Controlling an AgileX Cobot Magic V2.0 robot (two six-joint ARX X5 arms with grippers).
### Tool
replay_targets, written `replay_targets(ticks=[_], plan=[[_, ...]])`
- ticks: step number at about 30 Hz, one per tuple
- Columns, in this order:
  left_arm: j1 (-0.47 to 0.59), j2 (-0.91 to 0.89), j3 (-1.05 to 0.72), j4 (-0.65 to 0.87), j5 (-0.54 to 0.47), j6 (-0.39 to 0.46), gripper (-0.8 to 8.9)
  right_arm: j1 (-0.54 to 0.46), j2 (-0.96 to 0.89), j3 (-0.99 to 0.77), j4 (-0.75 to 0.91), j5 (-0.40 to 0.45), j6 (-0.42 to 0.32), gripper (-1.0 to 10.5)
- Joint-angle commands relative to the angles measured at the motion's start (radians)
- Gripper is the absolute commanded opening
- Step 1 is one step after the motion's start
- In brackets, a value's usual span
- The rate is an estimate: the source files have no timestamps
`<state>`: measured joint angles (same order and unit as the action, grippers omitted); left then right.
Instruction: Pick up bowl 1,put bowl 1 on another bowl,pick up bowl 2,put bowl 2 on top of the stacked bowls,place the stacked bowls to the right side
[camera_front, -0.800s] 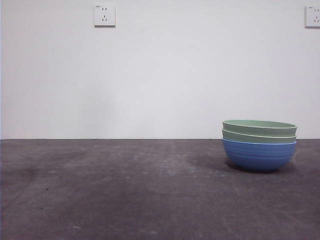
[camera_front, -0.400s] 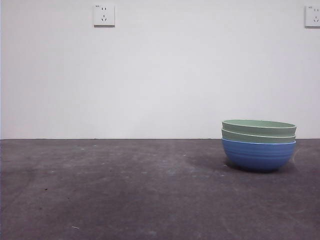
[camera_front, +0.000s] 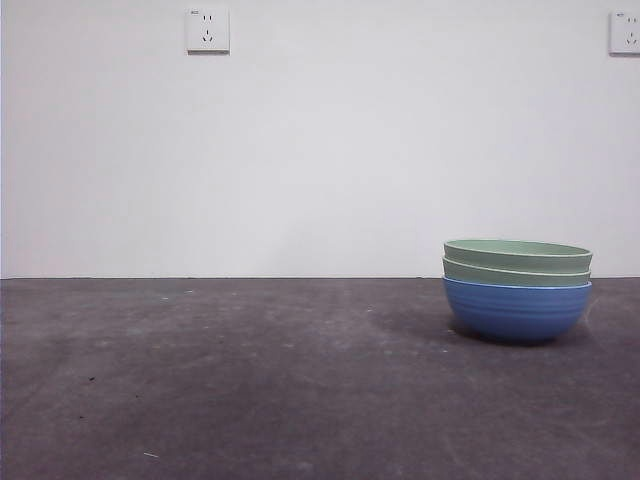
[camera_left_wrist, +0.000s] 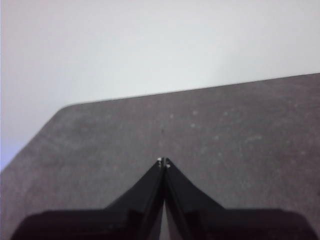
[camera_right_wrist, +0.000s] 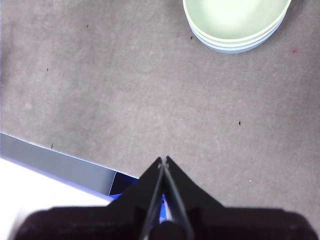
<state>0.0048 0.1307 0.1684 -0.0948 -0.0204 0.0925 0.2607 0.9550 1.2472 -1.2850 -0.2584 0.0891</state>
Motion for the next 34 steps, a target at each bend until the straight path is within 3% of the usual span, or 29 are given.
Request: replay_targets(ticks=[1,20,34], plan=[[0.004,-0.048,-0.064,0.012,-0.008,-0.029,-0.03,0.002,0.0,-0.003,0.005,0.003,-0.004,0.0],[0.004,-0.129,-0.165,-0.092,0.01,-0.157,-0.03,0.002,0.0,-0.003,0.005,0.003,-0.004,0.0],[0.004,-0.129,-0.164,-0.092,0.011,-0.156,-0.03,0.002,0.0,-0.003,0.005,0.003,-0.004,0.0]])
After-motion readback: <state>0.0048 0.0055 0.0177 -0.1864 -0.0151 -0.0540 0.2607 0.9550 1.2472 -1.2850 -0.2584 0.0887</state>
